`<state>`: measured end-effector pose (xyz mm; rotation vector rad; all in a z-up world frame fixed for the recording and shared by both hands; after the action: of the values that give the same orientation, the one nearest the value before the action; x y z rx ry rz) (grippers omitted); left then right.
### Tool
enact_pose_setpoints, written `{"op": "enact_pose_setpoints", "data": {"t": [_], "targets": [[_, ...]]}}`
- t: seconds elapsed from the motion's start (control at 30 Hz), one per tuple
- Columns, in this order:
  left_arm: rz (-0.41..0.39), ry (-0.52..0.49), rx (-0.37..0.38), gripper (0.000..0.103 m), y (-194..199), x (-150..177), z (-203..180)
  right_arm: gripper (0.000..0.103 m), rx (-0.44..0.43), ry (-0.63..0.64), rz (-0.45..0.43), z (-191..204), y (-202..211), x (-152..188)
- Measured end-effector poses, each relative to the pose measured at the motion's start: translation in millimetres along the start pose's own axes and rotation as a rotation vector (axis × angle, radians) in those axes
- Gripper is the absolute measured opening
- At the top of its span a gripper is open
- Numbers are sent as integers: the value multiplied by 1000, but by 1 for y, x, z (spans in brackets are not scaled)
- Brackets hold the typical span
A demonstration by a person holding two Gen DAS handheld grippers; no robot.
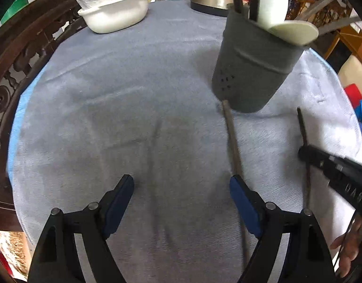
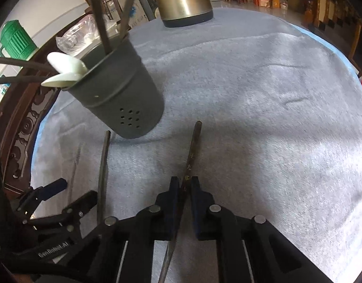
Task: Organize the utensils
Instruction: 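Grasp a dark chopstick with the right tool while the left tool grasps the other chopstick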
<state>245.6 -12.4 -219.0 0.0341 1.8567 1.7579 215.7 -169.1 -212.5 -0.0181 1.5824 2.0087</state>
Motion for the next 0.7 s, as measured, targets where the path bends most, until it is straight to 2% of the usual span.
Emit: {"op": "enact_pose_setpoints", "data": {"t": [0.3, 0.47, 0.6, 0.7], "targets": [[36, 58, 73, 84, -7, -22, -8, 13, -21, -40, 76, -16, 12, 11], [7, 76, 96, 84, 3, -29, -6, 13, -17, -52, 74, -17, 13, -3], [26, 82, 129, 84, -2, -35, -10, 14, -6, -80, 110, -19, 1, -11], [41, 68, 156, 81, -14, -41, -18, 14, -20, -90, 93, -14, -3, -16]]}}
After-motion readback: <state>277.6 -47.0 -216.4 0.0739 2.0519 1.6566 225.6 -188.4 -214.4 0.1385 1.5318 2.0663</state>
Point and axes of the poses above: each gripper's, at about its wrist camera, not at the fingertips, and y roughly against the way its jaws point, z to its left, x to its underside, the point moved 10 cm from there along -y, roughly the way its jaws point, and after that the axes turned 12 degrees about -y, right-handed, at the moved point
